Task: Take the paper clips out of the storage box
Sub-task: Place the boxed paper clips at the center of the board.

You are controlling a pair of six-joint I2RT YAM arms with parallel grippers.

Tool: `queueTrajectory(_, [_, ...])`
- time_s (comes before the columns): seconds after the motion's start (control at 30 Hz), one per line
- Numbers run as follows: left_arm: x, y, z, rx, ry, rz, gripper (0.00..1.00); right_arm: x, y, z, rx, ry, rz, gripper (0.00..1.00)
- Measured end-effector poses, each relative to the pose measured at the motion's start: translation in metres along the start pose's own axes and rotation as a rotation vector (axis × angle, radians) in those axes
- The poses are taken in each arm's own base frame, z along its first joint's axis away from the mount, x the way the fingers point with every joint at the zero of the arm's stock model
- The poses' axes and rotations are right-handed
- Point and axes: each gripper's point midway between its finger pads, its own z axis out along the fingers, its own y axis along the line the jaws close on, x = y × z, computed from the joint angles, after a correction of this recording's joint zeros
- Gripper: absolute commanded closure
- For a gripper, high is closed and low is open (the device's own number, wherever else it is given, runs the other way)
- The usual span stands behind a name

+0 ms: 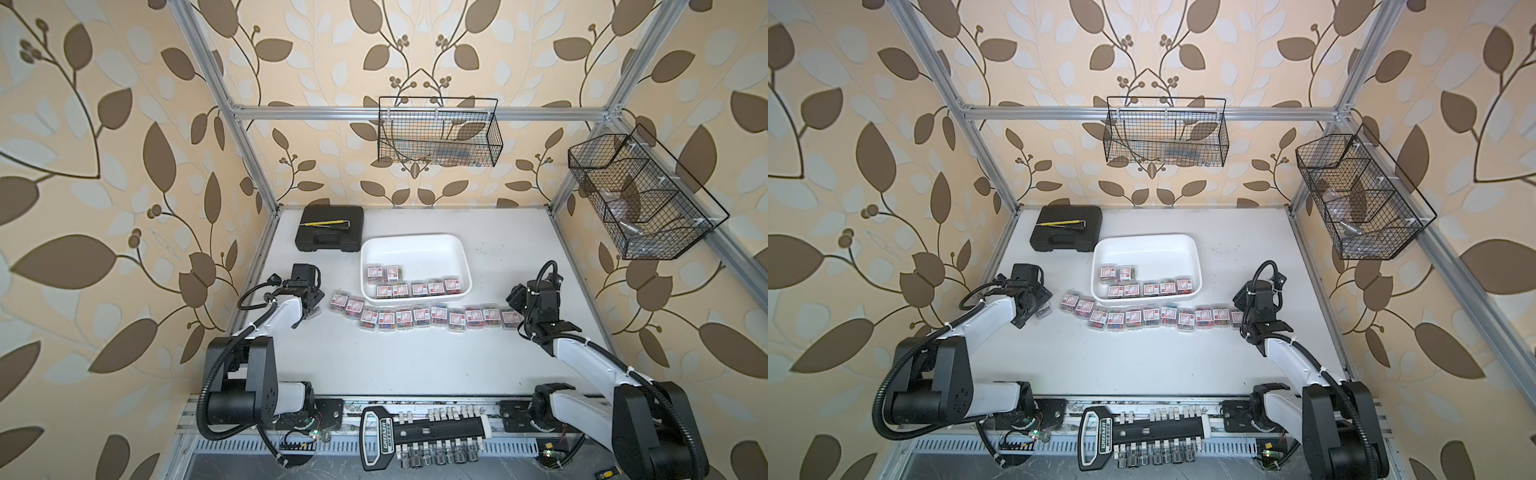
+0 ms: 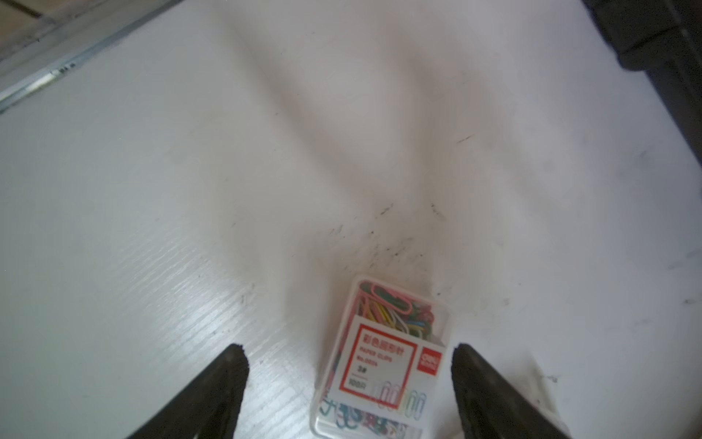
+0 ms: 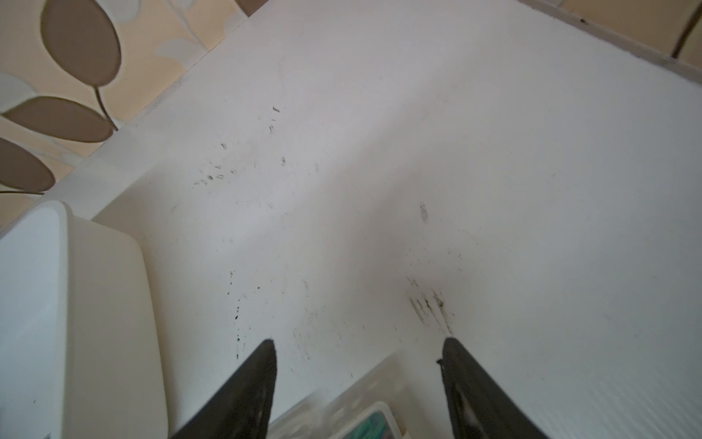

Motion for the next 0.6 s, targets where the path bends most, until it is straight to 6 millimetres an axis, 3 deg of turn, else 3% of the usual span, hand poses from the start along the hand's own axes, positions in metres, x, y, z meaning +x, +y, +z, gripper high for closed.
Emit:
queueTrajectory(0.07, [0.004, 0.003, 0.003, 0.006, 0.015, -0.022, 0.13, 0.000, 0.000, 0.000, -0.001, -0.001, 0.001, 0.30])
queueTrajectory(0.6, [0.010, -0.030, 0.014, 0.147, 0.072, -0.055, 0.12, -0.001, 0.001, -0.001, -0.004, -0.005, 0.001, 0.30])
